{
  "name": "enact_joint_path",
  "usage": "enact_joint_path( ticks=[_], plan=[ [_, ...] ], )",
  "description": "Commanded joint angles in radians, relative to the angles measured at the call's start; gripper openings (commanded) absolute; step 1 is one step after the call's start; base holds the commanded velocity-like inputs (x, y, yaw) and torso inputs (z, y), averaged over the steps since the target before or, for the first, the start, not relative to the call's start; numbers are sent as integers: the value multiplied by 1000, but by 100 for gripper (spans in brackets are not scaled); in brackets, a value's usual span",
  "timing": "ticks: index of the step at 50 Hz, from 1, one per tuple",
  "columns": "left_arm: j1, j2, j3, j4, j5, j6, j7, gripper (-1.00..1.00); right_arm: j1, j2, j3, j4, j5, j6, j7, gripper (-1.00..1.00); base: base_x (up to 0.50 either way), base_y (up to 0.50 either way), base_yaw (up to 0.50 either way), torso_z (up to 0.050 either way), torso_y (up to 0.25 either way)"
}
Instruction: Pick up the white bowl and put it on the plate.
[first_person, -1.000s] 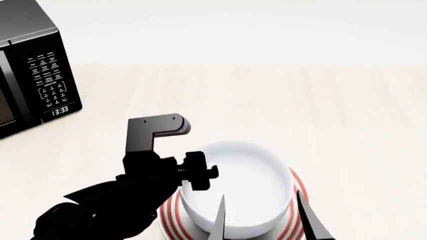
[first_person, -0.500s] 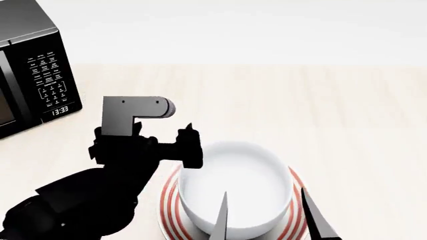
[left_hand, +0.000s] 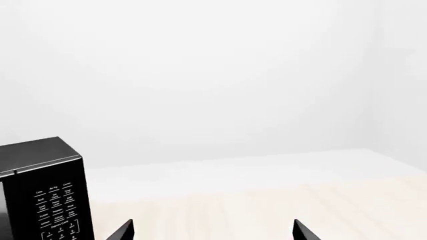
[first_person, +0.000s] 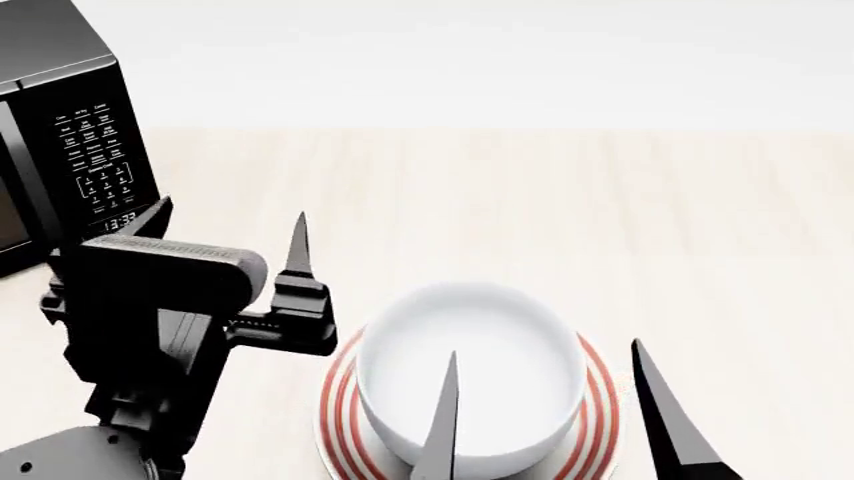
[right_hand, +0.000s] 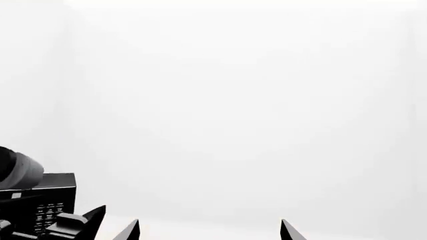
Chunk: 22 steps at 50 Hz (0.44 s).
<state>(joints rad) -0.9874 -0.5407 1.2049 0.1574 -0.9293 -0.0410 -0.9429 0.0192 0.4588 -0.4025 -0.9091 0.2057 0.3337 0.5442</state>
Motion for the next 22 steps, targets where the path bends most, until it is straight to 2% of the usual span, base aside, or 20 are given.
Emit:
enact_joint_path(
  ticks=[1,6,10,12,16,22],
  plan=[
    [86,-96,5,241,124,53,-117,100,34,-6,13,-101,-32,81,-2,100,0,0,0,0,0],
    [128,-142,37,357,240,36,-207,100,62,26,-17,-137,-22,101,37,100,0,0,0,0,0],
    [165,-172,56,422,306,33,-256,100,173,191,-159,-138,74,46,243,100,0,0,0,0,0],
    [179,-179,58,434,309,45,-259,100,271,284,-275,-138,128,10,373,100,0,0,0,0,0],
    [201,-205,64,481,331,50,-280,100,564,442,-608,-138,215,-86,635,100,0,0,0,0,0],
    [221,-234,84,561,393,21,-320,100,976,504,-1065,-138,266,-189,884,100,0,0,0,0,0]
  ],
)
